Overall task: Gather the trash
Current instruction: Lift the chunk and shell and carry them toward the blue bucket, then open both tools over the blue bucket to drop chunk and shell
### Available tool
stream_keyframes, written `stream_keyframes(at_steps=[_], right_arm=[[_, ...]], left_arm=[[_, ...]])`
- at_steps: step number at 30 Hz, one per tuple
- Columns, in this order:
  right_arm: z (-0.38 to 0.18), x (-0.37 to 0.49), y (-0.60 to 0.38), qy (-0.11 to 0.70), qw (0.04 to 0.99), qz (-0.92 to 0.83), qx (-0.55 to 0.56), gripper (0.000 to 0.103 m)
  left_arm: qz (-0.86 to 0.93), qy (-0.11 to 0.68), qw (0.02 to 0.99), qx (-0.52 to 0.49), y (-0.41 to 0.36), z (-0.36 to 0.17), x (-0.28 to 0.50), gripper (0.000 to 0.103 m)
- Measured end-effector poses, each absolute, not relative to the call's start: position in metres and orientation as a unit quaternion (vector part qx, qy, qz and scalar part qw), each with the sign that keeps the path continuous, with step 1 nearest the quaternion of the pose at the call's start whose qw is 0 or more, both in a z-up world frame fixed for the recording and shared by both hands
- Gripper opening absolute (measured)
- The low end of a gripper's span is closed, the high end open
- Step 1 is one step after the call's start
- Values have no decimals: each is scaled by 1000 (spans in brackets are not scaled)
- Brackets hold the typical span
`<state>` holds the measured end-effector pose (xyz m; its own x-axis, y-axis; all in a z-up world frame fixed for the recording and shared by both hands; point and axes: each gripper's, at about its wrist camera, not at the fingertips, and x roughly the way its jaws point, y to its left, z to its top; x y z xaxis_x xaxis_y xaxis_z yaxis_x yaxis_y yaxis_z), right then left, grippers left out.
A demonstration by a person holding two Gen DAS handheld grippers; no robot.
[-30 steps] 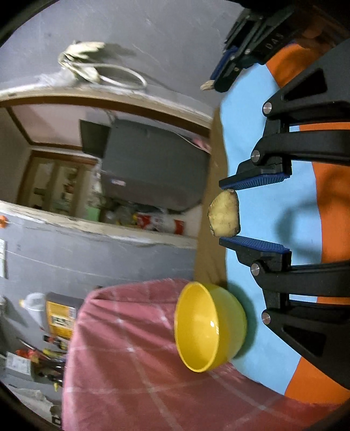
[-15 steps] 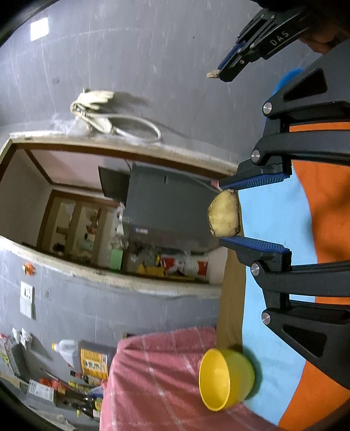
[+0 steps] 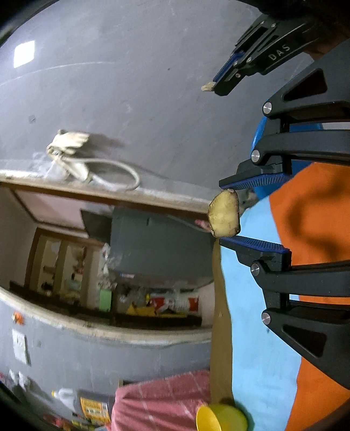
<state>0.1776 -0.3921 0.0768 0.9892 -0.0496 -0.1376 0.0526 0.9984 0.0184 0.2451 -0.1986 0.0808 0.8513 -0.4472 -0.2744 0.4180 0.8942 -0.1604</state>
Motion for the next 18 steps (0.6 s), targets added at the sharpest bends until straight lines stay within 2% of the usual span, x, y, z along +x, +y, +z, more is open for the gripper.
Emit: stream_keyframes(at_steps=[18], right_arm=[[39,205,-443,178,977,-70,95,13]], left_arm=[[-288,313,904,-35,-280,30,312,30]])
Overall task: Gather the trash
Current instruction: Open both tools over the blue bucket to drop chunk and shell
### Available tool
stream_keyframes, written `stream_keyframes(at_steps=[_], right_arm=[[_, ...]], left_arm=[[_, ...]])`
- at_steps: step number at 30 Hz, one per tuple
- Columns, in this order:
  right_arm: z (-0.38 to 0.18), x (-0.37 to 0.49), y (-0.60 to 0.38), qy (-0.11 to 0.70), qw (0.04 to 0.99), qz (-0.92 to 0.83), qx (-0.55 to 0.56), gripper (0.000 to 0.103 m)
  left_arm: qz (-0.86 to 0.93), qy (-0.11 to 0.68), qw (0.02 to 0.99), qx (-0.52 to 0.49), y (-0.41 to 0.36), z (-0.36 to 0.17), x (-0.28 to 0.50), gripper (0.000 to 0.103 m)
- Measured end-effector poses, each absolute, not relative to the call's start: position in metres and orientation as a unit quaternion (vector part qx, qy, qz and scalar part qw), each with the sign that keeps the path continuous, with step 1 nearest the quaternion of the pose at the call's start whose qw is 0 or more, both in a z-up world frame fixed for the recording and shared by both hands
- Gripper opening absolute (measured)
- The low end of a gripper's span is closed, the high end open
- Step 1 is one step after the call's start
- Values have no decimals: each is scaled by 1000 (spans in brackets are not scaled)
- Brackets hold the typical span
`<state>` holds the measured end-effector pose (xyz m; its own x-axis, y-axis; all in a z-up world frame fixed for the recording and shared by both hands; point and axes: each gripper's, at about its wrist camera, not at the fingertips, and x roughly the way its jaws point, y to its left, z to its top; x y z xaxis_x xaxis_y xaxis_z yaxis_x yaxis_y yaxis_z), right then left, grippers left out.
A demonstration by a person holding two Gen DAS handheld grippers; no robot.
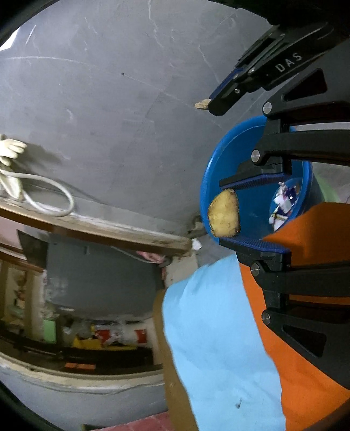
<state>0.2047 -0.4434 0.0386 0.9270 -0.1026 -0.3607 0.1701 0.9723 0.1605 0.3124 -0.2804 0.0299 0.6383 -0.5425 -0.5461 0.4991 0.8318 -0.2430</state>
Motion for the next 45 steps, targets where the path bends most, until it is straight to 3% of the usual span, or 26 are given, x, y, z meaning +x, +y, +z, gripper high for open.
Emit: stream_keyframes(at_steps=[8,11,13,16,40,45], right_arm=[[23,219,-457,221,964,-81,122,14],[19,221,-460,235,960,-85,129,19],[19,220,-461,234,959,-87,132,26],[20,218,-462,231,960,-89,134,26],[30,215,-456,205,966,-88,129,27],[35,213,-452,195,969,-85,125,34]], left_arm=[[-295,371,880,-37,-298,6,336,31],[-295,382,875,-37,-297,2,343,31],[-296,381,875,-36,-294,3,342,32],[-297,378,876,-40,-292,4,346,36],[-263,336,904,-25,-264,17,323,38],[-250,324,912,-36,-250,22,317,47]])
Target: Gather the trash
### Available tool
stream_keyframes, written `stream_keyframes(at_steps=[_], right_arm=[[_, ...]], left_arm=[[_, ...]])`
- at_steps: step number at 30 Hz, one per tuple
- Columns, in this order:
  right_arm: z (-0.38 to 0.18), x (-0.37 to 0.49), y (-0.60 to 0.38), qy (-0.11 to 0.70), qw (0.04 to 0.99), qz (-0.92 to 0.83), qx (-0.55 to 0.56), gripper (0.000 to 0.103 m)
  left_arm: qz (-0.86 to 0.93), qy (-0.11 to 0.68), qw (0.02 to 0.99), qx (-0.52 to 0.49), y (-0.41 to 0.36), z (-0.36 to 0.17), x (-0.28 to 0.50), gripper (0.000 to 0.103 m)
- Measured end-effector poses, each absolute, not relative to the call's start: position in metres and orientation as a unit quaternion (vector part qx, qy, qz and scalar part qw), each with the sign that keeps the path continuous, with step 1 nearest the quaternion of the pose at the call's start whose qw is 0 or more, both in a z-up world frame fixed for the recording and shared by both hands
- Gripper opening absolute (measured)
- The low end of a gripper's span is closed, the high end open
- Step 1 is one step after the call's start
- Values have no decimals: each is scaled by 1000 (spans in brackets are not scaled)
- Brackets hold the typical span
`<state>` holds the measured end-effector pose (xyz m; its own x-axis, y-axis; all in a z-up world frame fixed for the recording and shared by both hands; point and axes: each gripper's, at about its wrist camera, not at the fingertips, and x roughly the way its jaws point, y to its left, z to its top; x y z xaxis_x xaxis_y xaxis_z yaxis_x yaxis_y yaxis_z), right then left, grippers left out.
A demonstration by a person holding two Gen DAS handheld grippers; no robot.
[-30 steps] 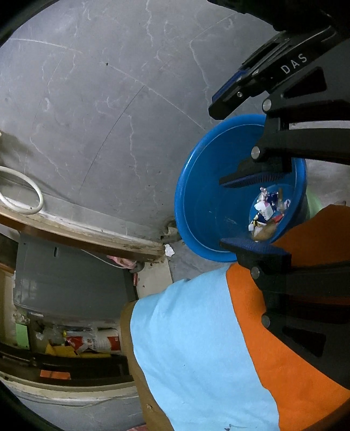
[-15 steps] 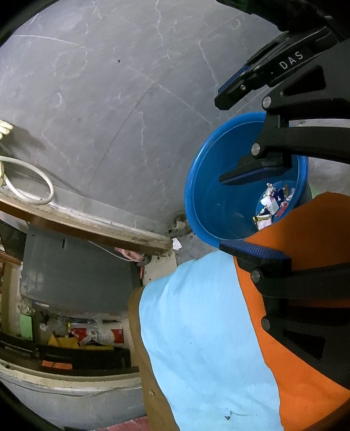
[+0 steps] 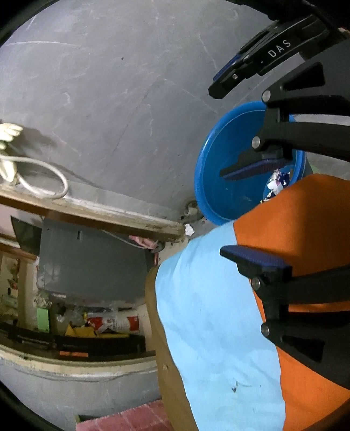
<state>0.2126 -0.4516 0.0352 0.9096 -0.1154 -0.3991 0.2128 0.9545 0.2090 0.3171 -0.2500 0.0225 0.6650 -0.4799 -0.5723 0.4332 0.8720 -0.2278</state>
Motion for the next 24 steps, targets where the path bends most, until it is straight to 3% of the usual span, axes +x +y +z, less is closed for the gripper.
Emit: stream_keyframes(at_steps=[5,9,13,15,21,24], right_arm=[[42,206,-448,182,972,-80,129,41],[52,195,-441,161,977,-80,118,53],[60,184,-433,144,981,-89,99,76],[64,174,-429,132,983,-93,93,81],[70,145,-421,107,985,-99,90,101],[72,131,-414,95,987,-100,87,103]], left_arm=[[-239,310,919,-46,-229,30,310,55],[-228,294,926,-61,-211,40,300,68],[-221,267,935,-80,-190,50,285,84],[-217,254,939,-86,-179,55,277,93],[-212,224,947,-90,-154,68,246,100],[-211,220,948,-94,-145,71,232,101]])
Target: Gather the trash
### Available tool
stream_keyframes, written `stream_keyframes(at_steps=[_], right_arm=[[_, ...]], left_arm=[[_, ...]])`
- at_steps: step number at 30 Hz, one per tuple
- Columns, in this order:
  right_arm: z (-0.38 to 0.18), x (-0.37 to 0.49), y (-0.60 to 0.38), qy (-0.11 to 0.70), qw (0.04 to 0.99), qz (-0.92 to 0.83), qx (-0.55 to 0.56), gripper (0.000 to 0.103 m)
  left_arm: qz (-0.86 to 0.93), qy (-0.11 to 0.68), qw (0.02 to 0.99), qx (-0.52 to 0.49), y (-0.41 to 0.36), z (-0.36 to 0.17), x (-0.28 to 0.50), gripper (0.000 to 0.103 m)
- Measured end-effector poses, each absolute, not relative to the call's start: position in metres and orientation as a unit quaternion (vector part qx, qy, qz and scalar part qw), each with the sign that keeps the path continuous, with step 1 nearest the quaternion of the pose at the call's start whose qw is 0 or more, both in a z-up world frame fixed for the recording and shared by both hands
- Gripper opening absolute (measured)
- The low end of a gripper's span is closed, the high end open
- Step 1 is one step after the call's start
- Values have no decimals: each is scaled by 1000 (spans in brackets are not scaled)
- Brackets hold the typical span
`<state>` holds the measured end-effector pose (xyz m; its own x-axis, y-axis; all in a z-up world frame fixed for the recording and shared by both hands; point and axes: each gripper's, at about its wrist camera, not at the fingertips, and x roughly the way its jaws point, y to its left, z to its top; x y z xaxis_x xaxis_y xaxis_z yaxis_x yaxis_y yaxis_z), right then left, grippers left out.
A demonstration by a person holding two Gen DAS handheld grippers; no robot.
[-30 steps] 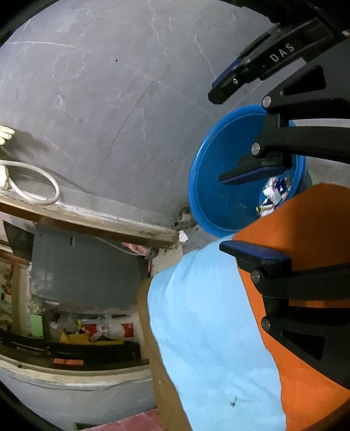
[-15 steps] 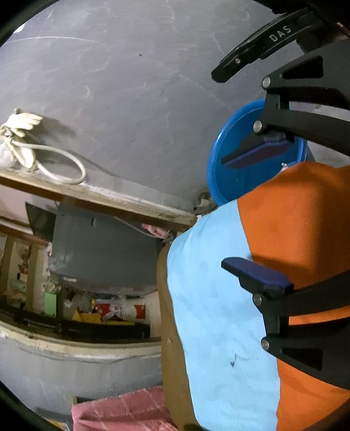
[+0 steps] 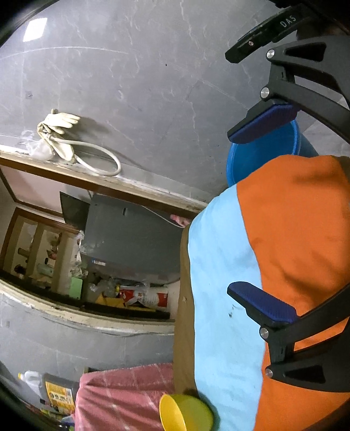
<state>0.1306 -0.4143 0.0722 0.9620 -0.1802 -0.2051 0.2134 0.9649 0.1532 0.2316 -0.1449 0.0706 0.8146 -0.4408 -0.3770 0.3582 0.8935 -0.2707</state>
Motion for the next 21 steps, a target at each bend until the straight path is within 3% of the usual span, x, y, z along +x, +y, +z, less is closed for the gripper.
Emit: stream_keyframes(at_steps=[21], right_arm=[[73,32,-352,44,993,-86,61,103]], left_arm=[[-170,181,966,-68,-79,67,130,101]])
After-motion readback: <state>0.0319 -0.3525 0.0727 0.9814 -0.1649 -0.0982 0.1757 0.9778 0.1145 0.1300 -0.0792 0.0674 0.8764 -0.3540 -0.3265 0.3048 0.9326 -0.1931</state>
